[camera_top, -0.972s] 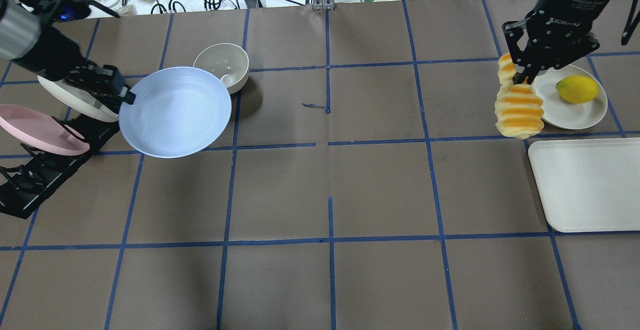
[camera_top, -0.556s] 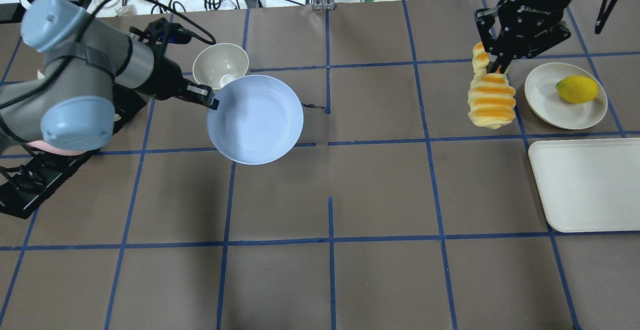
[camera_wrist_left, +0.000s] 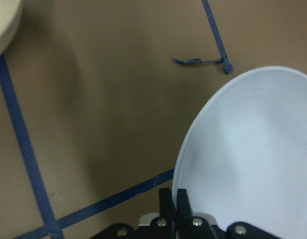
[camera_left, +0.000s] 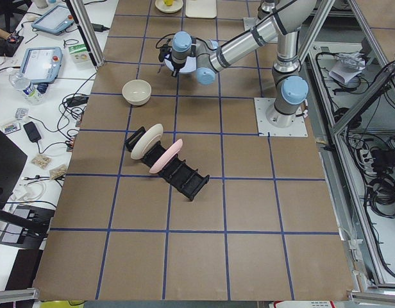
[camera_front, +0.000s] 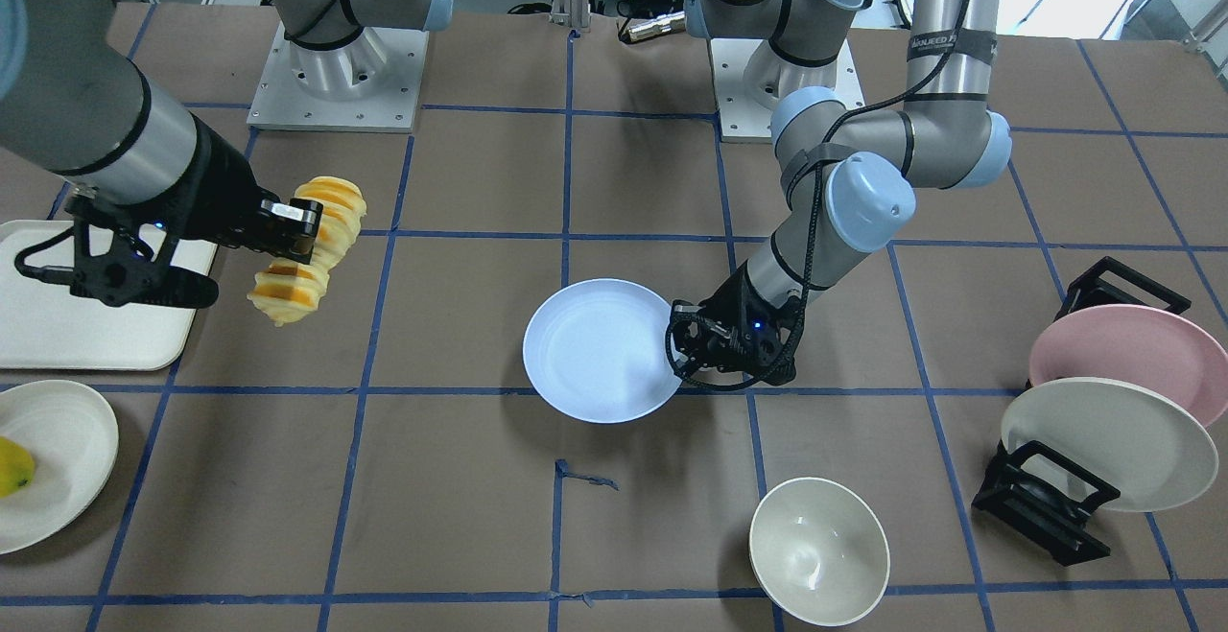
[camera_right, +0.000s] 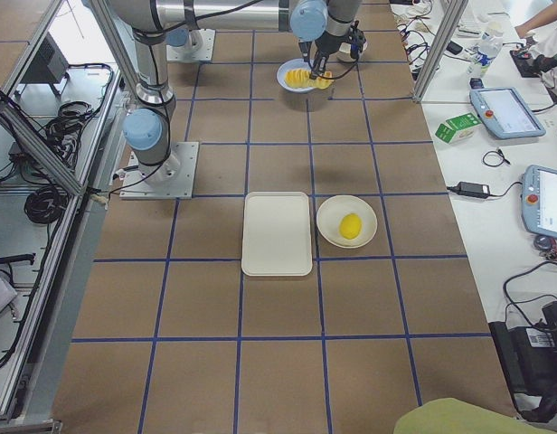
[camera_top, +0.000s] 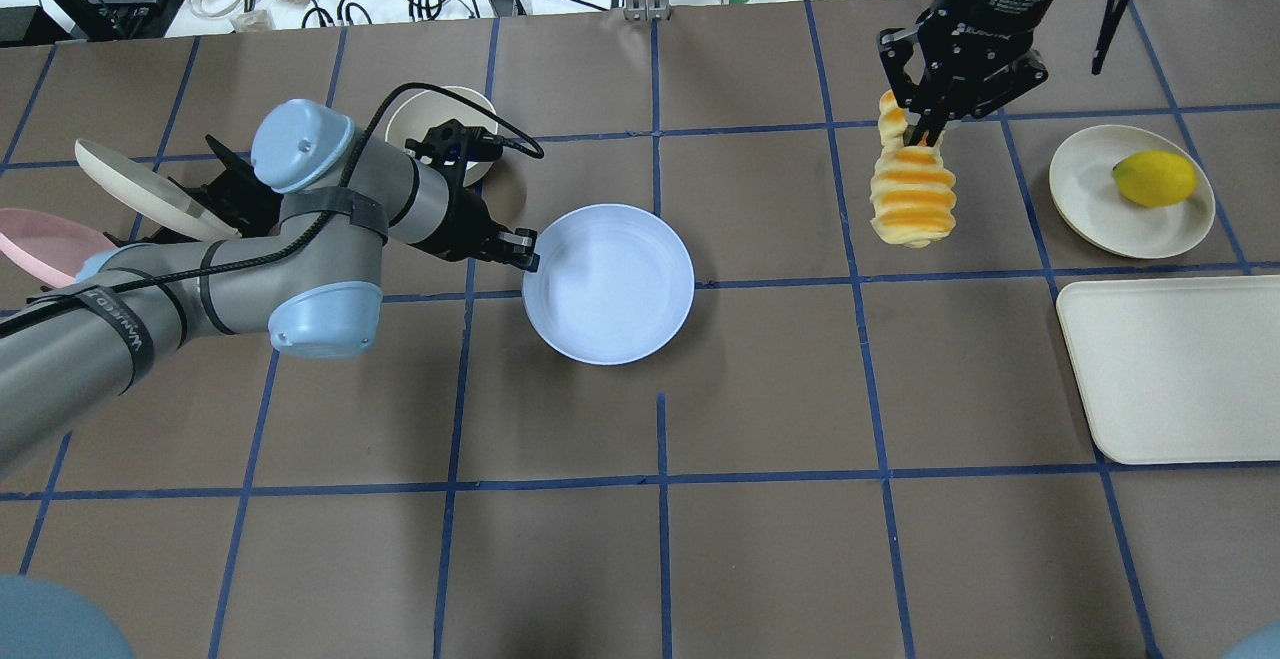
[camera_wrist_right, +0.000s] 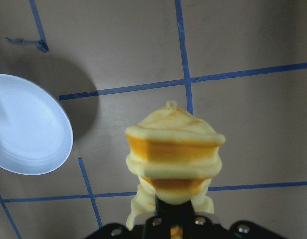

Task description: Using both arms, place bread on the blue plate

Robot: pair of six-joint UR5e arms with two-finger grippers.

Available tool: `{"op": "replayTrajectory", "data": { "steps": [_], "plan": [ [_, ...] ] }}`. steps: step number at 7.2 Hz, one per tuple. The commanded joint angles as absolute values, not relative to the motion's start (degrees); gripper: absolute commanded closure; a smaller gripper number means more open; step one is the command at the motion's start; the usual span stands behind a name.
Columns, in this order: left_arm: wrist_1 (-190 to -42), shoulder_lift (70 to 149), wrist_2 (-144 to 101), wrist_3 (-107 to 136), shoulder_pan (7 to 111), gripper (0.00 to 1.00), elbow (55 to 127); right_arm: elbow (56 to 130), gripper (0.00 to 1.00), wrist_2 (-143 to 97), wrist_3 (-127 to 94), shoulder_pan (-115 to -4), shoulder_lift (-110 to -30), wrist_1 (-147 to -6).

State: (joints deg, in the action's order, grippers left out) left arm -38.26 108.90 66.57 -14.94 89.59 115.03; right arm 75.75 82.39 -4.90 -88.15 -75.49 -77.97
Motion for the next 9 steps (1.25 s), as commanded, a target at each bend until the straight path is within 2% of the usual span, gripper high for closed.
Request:
{"op": "replayTrajectory", "data": {
  "steps": [1, 3, 4, 5, 7, 9],
  "plan": [
    [-32.7, 114.1, 66.6, -14.1, 92.2, 1.00, 115.0, 75.9, 1.00, 81.7, -8.3, -92.3, -72.2, -82.0],
    [-31.9, 115.0, 66.8, -13.2, 93.3, 1.00, 114.6, 75.9, 1.00, 81.7, -10.5, -96.4, -69.6, -85.3],
    [-31.8, 114.5, 67.2, -13.4, 93.3, 0.14, 114.3, 76.0, 1.00, 81.7, -11.9, -98.6, -68.4, -87.3],
    [-32.9, 112.9, 67.3, -14.1, 93.0, 0.00, 113.0, 76.0, 1.00, 81.7, -12.0, -99.7, -66.9, -88.1],
    [-41.0, 109.2, 71.9, -14.2, 92.2, 0.00, 108.8, 76.0, 1.00, 81.7, -12.0, -102.9, -64.0, -90.6],
    [-58.7, 103.0, 81.4, -13.9, 92.5, 0.00, 102.0, 76.0, 1.00, 79.2, -15.0, -105.9, -60.9, -94.6]
  ]
}}
